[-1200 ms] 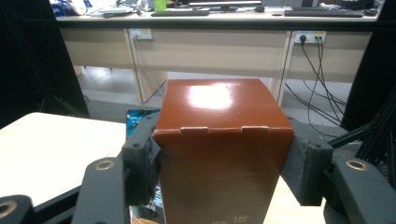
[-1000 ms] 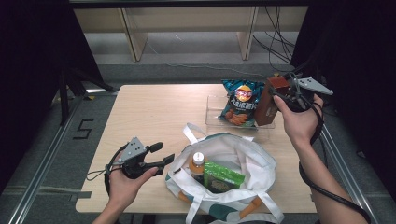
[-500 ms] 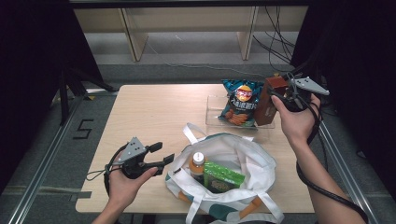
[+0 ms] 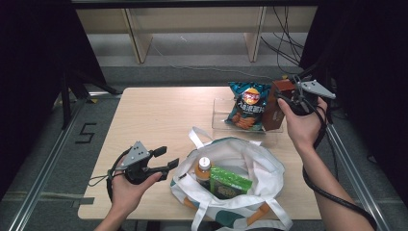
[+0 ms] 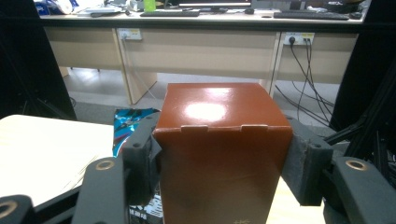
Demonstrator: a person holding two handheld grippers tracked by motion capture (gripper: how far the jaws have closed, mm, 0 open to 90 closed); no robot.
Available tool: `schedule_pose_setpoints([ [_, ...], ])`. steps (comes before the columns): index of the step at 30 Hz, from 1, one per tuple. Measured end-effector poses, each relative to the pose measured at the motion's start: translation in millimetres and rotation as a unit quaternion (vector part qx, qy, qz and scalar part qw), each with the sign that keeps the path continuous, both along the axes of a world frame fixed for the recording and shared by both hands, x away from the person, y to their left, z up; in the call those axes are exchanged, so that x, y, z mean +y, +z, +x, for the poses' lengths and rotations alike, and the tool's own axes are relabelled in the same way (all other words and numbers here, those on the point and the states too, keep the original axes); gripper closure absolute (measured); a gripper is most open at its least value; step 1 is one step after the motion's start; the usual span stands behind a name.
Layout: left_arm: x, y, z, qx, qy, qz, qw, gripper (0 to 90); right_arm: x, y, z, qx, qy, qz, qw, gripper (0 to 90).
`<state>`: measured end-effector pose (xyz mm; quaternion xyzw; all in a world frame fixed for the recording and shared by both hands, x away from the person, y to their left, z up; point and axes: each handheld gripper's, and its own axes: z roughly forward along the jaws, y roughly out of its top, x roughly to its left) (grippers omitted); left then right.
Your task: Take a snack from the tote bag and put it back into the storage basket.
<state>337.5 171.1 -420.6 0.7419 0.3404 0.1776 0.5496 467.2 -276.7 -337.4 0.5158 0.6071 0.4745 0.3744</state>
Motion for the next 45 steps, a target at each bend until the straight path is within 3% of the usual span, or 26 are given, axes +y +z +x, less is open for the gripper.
schedule_pose_setpoints([
  [3,-0.2,-0.2,0.0,0.001,0.0,0.001,1.0,35.3,-0.9,-1.6,1.5,-0.007,0.0,-0.009,0.9999,39.5],
  [5,0.0,-0.3,0.1,0.001,0.0,0.001,1.0,35.3,1.4,-2.6,1.0,-0.006,-0.012,0.008,0.9999,39.5],
  [7,-0.2,0.0,-0.2,0.0,0.0,-0.001,1.0,35.3,-0.3,-4.0,2.5,-0.011,-0.012,-0.004,0.9999,39.5],
  [19,0.3,-0.4,0.0,0.001,-0.001,0.002,1.0,35.3,6.9,-9.2,3.0,0.001,-0.038,0.011,0.9992,39.4],
  [24,0.4,0.0,-0.2,-0.001,0.0,0.0,1.0,35.3,6.4,-11.6,4.1,0.001,-0.033,-0.003,0.9994,39.4],
  [25,0.4,0.0,-0.3,0.0,0.0,0.0,1.0,35.3,8.1,-12.4,3.2,0.006,-0.04,0.008,0.9992,39.4],
  [28,0.4,-0.1,-0.3,-0.001,0.0,0.0,1.0,35.3,7.1,-14.5,4.1,0.002,-0.038,-0.003,0.9993,39.3],
  [29,0.4,-0.1,-0.2,0.0,0.0,0.0,1.0,35.3,9.2,-14.1,2.8,0.011,-0.043,0.009,0.999,39.3],
  [33,0.2,-0.2,-0.3,0.0,-0.001,-0.001,1.0,35.3,7.3,-17.0,3.8,0.008,-0.041,-0.002,0.9991,39.2],
  [37,0.8,-0.3,-0.1,0.0,0.0,0.0,1.0,35.3,8.5,-19.6,3.7,0.012,-0.045,0.005,0.9989,39.2],
  [40,0.6,-0.2,-0.3,-0.001,0.0,0.0,1.0,35.3,6.7,-21.2,5.1,0.005,-0.037,-0.01,0.9993,39.1],
  [41,0.6,-0.3,-0.4,-0.001,0.0,0.0,1.0,35.3,8.9,-21.1,3.6,0.012,-0.045,0.002,0.9989,39.1],
  [42,0.6,-0.5,-0.3,0.0,0.0,0.0,1.0,35.3,6.8,-21.8,4.3,0.008,-0.036,-0.015,0.9992,39.1],
  [45,0.6,-0.8,-0.3,0.0,-0.001,0.0,1.0,35.3,9.3,-23.4,3.4,0.013,-0.044,-0.005,0.9989,39.1],
])
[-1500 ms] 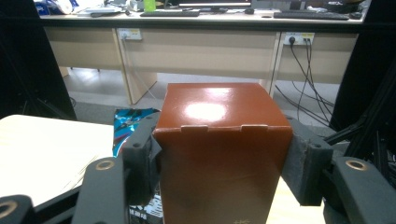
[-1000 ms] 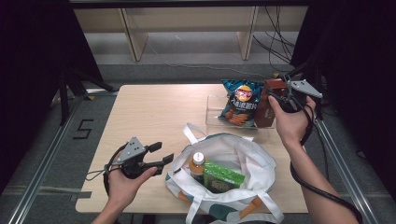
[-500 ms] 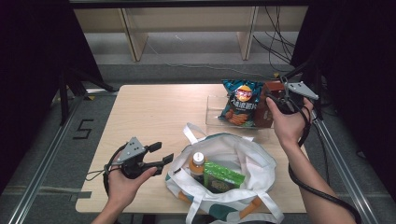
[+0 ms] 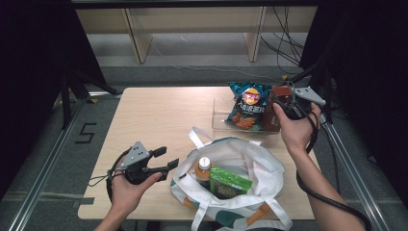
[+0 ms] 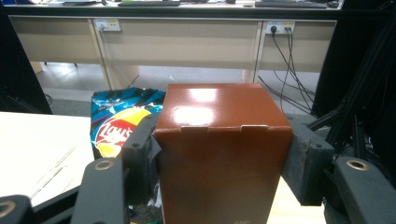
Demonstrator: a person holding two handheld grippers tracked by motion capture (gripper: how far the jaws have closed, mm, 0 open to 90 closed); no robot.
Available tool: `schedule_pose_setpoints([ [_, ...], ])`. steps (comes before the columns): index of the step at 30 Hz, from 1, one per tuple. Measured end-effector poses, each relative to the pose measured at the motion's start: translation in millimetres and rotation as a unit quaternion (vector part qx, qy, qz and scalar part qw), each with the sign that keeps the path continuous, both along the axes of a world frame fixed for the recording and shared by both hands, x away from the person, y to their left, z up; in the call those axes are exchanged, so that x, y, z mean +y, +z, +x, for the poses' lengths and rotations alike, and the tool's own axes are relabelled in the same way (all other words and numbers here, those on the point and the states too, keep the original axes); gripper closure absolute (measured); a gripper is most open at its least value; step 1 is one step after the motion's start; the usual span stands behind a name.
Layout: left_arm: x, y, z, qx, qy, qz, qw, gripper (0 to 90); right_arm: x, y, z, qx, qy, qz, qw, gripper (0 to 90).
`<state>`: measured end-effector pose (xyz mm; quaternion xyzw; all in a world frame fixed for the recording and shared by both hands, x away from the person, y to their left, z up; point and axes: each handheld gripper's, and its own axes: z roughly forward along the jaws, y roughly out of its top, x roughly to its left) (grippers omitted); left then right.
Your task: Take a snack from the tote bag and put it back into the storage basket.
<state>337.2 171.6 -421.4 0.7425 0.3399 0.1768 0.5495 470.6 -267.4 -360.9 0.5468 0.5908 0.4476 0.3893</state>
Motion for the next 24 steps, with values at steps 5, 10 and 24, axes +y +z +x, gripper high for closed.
schedule_pose_setpoints([
  [5,0.4,0.2,-0.3,0.001,0.002,0.004,1.0,35.3,-2.3,-1.3,0.6,0.0,0.005,-0.006,1.0,39.1],
  [10,-0.3,0.3,-0.2,-0.001,0.0,0.001,1.0,35.3,-1.7,-1.8,0.2,0.005,-0.001,-0.001,1.0,39.0],
  [24,-0.3,0.2,-0.3,0.0,-0.001,0.002,1.0,35.3,-2.6,-6.2,2.2,0.011,-0.008,-0.011,0.9999,39.1],
])
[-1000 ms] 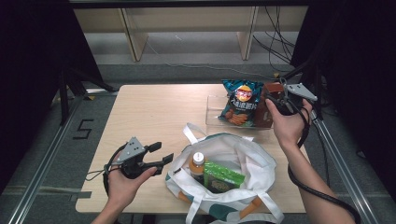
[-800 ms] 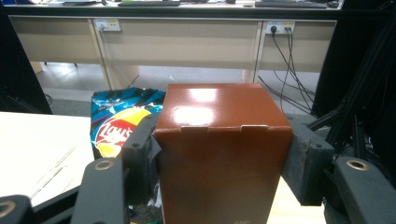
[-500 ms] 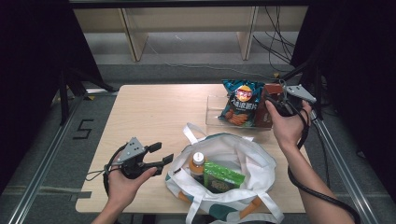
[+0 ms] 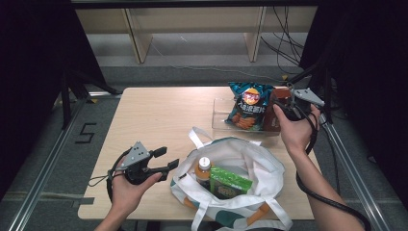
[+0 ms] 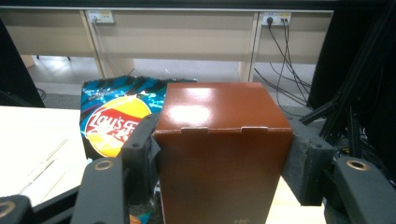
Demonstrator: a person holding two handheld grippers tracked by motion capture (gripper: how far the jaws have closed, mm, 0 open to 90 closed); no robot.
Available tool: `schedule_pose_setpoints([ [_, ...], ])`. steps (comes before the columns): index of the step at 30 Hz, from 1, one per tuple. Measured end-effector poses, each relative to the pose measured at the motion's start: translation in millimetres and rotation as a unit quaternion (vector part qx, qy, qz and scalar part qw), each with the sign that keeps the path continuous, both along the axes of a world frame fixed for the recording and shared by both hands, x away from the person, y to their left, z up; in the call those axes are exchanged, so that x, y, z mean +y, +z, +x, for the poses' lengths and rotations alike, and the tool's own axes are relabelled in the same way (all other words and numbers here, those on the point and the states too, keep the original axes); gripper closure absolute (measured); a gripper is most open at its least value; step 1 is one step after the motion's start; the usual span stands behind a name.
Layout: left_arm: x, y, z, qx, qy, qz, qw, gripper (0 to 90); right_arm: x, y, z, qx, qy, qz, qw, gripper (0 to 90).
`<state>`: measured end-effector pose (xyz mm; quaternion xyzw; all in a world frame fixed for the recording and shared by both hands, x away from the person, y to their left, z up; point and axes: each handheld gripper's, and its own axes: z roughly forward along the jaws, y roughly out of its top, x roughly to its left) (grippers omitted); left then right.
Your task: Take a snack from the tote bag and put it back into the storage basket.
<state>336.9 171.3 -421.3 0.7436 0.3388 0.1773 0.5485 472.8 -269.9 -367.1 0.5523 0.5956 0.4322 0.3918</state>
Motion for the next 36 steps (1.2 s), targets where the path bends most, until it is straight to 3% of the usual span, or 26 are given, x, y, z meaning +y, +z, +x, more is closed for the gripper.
schedule_pose_setpoints([
  [2,0.2,0.0,0.1,0.0,0.0,0.001,1.0,35.3,1.7,-0.5,-0.7,0.008,-0.003,0.012,0.9999,39.1],
  [6,0.0,-1.0,0.8,-0.001,-0.003,-0.004,1.0,35.3,0.8,-3.5,0.6,0.009,-0.001,0.001,1.0,39.1],
  [13,0.0,-0.9,0.4,0.001,0.0,0.0,1.0,35.3,1.7,-7.7,0.9,0.022,-0.001,0.007,0.9997,39.0],
  [17,0.4,0.0,0.1,0.0,0.001,0.0,1.0,35.3,-0.7,-9.9,2.0,0.016,0.003,-0.011,0.9998,39.0],
  [23,0.0,-0.8,0.8,-0.001,-0.002,-0.003,1.0,35.3,1.3,-10.2,0.0,0.027,-0.001,0.006,0.9996,39.0],
  [27,0.1,-1.0,0.9,-0.001,-0.002,-0.004,1.0,35.3,0.1,-12.8,0.9,0.022,0.002,-0.006,0.9997,38.9],
  [36,-0.3,-1.1,0.5,0.0,-0.003,-0.002,1.0,35.3,0.0,-14.2,0.2,0.028,0.001,-0.007,0.9996,38.8],
])
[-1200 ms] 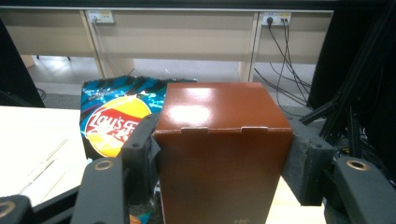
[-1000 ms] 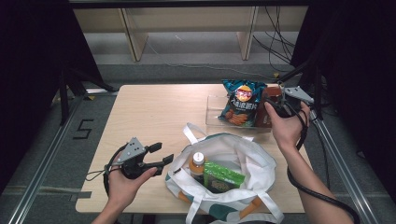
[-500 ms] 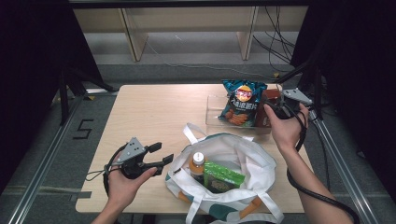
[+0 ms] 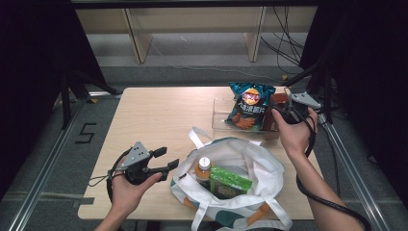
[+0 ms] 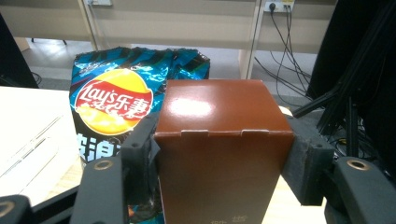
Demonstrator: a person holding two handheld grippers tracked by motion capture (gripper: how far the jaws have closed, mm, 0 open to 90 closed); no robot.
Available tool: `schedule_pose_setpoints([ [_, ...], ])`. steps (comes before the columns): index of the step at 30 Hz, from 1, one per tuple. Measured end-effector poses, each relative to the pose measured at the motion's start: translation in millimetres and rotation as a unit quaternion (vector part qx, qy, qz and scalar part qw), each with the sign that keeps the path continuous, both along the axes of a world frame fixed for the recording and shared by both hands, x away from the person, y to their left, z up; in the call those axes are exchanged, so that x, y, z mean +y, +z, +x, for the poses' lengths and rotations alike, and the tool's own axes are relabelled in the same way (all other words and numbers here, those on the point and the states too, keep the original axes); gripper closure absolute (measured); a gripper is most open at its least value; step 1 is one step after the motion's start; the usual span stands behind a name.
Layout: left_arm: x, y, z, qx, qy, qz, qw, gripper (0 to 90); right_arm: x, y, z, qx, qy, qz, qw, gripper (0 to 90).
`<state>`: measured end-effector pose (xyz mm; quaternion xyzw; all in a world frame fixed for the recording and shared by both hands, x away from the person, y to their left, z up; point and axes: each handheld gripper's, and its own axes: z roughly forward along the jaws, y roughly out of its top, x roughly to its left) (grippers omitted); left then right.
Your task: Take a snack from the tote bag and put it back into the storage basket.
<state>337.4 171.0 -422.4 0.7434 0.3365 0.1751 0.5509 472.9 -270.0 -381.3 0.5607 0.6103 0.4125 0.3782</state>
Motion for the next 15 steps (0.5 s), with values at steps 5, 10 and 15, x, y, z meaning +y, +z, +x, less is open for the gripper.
schedule_pose_setpoints([
  [5,0.3,0.5,-0.3,0.002,0.003,0.004,1.0,35.3,-0.4,0.3,0.9,0.003,0.006,-0.005,1.0,38.8],
  [10,0.2,-0.2,0.0,0.0,0.0,-0.001,1.0,35.3,-3.4,-2.6,0.5,0.003,0.013,-0.006,0.9999,38.6],
  [15,-0.3,0.3,-0.2,-0.001,-0.001,0.001,1.0,35.3,-2.2,-1.4,-1.3,0.011,0.003,0.017,0.9998,37.7],
])
